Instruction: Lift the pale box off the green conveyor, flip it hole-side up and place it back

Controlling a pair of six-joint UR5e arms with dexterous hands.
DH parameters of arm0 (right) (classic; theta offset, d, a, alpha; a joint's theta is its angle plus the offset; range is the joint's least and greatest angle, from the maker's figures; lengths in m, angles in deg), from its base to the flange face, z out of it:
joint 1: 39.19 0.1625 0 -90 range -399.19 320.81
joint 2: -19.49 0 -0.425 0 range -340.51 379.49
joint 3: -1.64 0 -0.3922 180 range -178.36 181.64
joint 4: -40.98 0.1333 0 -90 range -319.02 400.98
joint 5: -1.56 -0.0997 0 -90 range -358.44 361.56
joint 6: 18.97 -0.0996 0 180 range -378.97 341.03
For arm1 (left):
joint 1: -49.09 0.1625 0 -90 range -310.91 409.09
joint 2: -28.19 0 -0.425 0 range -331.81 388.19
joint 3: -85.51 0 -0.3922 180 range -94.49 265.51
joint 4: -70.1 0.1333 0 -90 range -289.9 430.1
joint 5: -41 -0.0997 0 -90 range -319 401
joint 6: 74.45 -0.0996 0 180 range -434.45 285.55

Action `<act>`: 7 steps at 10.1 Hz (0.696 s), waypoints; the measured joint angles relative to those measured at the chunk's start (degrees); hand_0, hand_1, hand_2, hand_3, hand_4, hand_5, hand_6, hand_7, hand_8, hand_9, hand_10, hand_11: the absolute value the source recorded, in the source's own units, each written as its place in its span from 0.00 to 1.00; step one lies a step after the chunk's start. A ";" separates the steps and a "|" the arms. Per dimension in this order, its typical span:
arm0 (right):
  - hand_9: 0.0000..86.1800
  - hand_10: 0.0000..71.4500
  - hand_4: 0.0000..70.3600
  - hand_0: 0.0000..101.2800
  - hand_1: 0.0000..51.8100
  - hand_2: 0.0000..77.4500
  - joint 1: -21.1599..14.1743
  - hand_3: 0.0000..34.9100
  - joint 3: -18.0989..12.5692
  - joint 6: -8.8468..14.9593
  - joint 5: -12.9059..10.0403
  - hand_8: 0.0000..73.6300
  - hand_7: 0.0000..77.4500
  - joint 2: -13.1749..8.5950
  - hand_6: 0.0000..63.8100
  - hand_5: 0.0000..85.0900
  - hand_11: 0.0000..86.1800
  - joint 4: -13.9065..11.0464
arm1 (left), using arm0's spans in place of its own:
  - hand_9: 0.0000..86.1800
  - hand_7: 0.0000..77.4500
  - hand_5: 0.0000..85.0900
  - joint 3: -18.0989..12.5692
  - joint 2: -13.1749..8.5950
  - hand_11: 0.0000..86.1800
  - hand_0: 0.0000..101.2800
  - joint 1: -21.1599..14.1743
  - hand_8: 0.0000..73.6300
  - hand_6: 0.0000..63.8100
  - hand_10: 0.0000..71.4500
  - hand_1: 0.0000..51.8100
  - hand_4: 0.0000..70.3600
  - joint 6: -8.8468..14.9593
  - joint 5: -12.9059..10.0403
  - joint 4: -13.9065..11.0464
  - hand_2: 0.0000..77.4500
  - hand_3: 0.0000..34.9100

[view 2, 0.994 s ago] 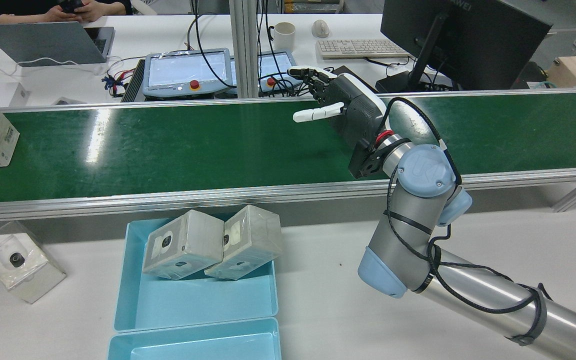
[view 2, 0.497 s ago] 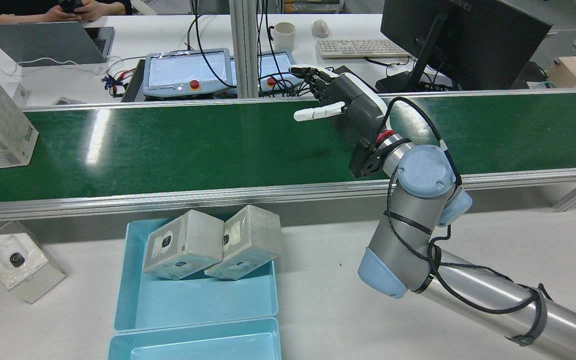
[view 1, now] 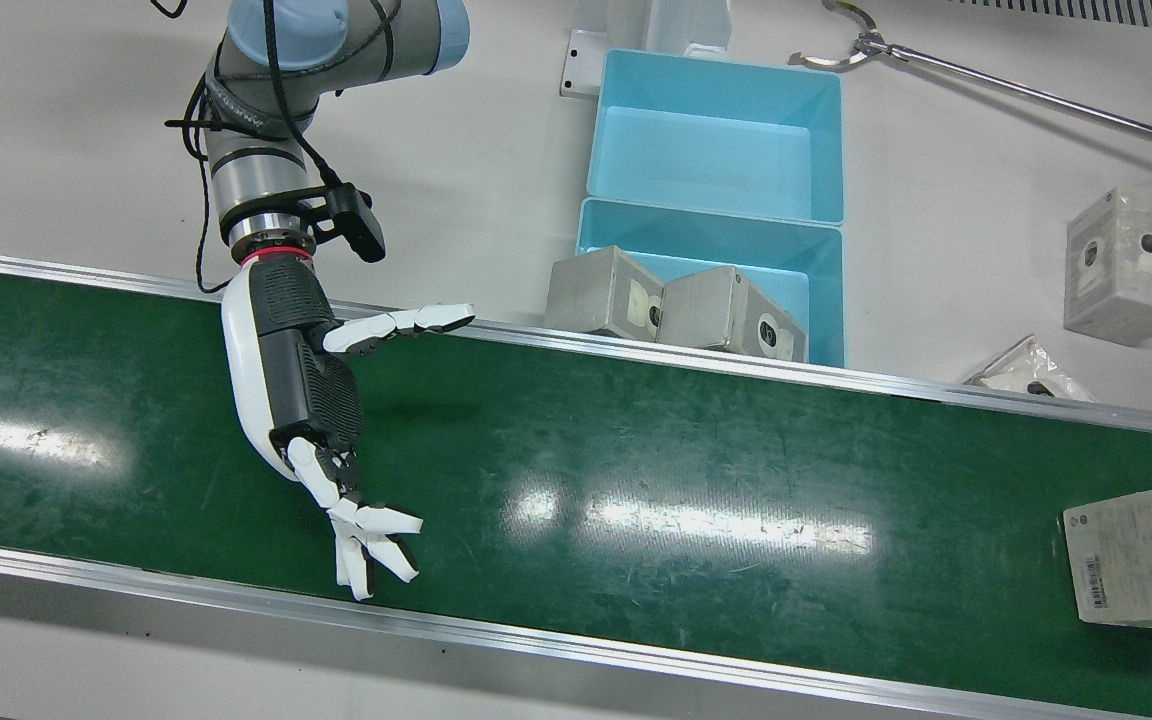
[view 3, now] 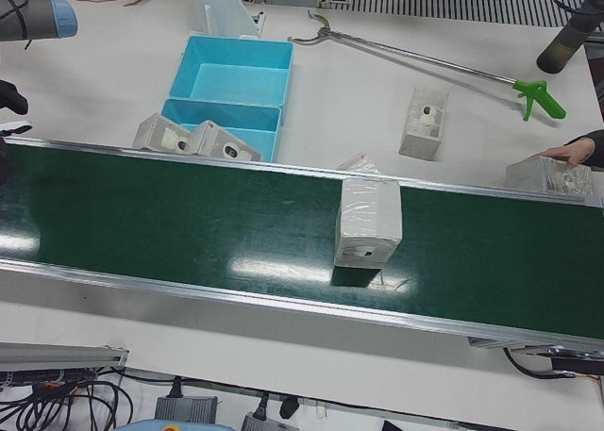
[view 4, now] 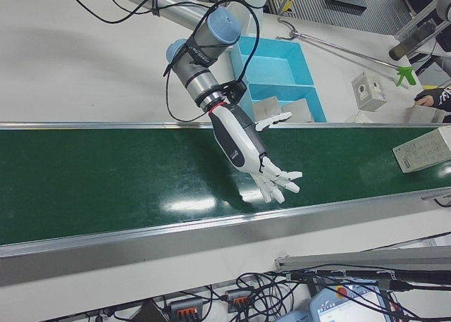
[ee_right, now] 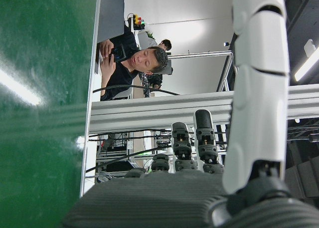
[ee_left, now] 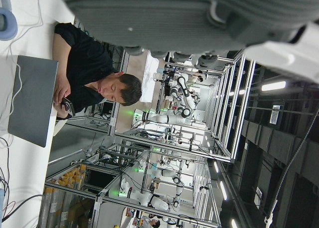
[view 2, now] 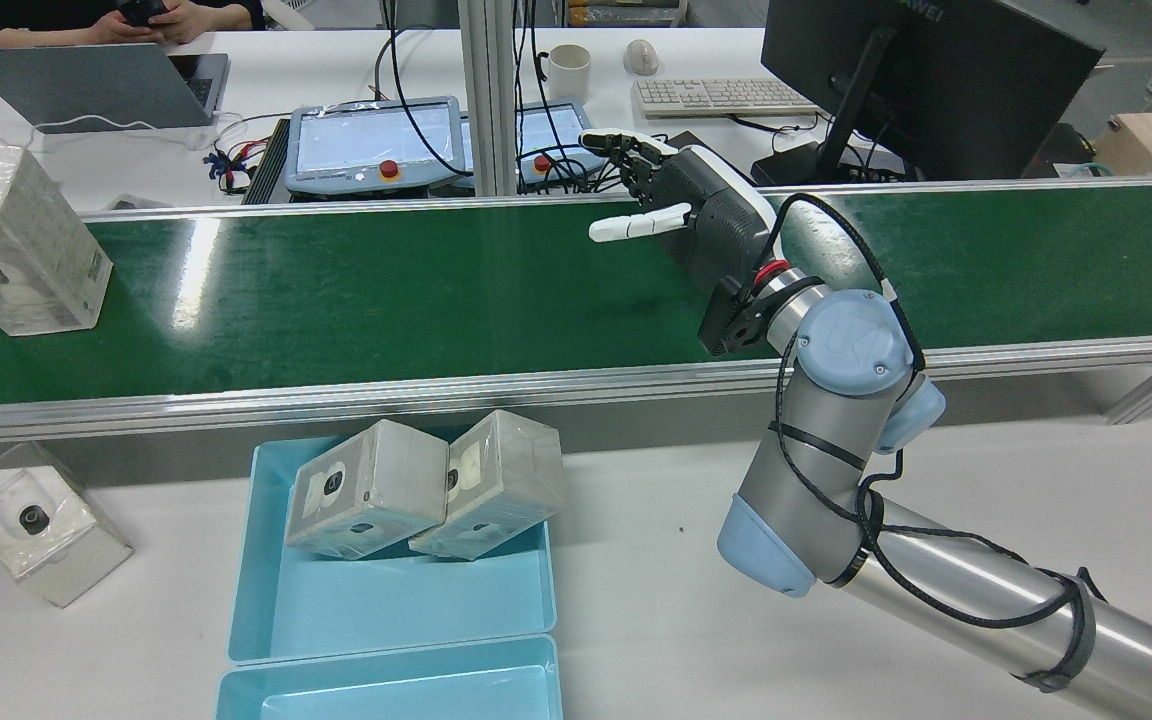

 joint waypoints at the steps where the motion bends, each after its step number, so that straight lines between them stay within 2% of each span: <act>1: 0.06 0.00 0.18 0.47 0.26 0.13 -0.01 0.00 0.03 0.06 0.00 0.04 0.10 0.01 0.10 0.30 0.01 0.00 | 0.00 0.00 0.01 0.00 0.00 0.01 0.00 0.00 0.01 0.01 0.01 0.00 0.00 0.00 0.00 0.00 0.01 0.00; 7: 0.06 0.00 0.19 0.47 0.26 0.13 -0.06 0.00 1.38 0.05 -0.08 0.04 0.11 0.00 0.11 0.30 0.01 0.00 | 0.01 0.00 0.01 0.00 0.00 0.01 0.00 0.00 0.01 0.01 0.01 0.00 0.00 0.00 0.00 0.00 0.01 0.00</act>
